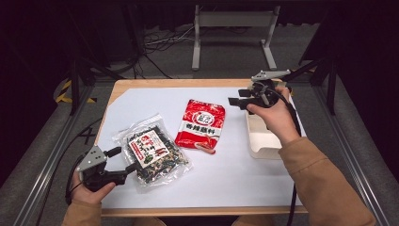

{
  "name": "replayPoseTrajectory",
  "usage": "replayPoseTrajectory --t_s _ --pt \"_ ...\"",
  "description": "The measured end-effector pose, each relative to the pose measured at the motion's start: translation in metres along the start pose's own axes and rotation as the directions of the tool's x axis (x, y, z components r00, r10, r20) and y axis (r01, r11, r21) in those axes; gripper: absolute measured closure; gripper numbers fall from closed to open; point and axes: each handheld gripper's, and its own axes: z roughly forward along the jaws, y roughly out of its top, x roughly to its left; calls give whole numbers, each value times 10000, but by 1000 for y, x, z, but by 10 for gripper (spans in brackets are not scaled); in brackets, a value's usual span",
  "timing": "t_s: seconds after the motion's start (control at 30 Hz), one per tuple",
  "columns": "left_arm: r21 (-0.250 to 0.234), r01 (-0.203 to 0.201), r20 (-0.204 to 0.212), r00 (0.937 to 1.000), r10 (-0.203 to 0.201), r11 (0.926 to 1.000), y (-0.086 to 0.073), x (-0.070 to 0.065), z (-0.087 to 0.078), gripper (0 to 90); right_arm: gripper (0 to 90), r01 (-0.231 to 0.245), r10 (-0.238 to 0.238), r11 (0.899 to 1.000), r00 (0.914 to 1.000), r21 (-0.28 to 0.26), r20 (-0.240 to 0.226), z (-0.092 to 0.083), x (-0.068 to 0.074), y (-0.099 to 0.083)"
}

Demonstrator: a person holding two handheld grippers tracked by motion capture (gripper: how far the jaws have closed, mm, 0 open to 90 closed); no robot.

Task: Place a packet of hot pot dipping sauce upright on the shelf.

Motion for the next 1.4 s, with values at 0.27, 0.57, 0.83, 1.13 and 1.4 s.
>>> replayPoseTrajectory --t_s 0.27,0.57,0.83,1.13,1.4 --pt "7 56 -145 9999 -56 10000 -3 0 -5 176 362 790 -800 9959 9966 449 216 30 -2 1" --pt "-7 218 -234 9995 -218 9998 -7 -1 -10 176 414 544 -570 9964 9976 650 395 60 -11 -7" --pt "-56 205 -238 9995 -206 9998 -6 -1 -10 176 412 684 -771 9917 9939 1087 785 88 -18 -14" --pt "-97 288 -81 9995 -289 9995 -5 3 -7 176 375 246 -343 9946 9948 1007 959 115 -30 -24" --pt "-144 296 76 9995 -295 9995 -4 6 -4 176 360 7 -155 9932 9919 1162 1260 129 -37 -29"
